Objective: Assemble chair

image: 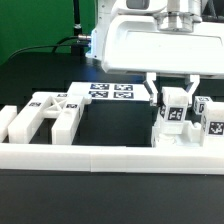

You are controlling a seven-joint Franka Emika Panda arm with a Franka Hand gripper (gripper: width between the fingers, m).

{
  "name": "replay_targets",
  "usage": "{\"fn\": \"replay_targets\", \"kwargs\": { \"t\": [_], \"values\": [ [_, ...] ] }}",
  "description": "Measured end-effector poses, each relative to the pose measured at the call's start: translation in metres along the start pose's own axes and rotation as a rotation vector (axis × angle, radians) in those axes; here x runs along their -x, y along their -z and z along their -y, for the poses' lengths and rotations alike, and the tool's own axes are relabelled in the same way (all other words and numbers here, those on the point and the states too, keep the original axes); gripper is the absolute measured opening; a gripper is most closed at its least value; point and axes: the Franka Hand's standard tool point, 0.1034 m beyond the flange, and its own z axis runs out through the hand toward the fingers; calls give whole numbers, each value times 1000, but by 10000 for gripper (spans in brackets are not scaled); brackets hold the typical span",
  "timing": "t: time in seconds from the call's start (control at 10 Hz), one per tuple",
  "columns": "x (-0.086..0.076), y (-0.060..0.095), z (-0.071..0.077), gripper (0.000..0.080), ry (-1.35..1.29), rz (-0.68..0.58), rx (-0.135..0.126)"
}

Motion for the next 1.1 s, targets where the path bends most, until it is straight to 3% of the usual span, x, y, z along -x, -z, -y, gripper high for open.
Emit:
{"fn": "replay_targets", "kwargs": {
  "t": [0.4,0.7,1.1],
  "values": [
    [0,-1,-1,287,6,-62,19],
    [3,0,-3,287,13,-29,11],
    [7,-5,-1,287,21,-65,23]
  ]
}}
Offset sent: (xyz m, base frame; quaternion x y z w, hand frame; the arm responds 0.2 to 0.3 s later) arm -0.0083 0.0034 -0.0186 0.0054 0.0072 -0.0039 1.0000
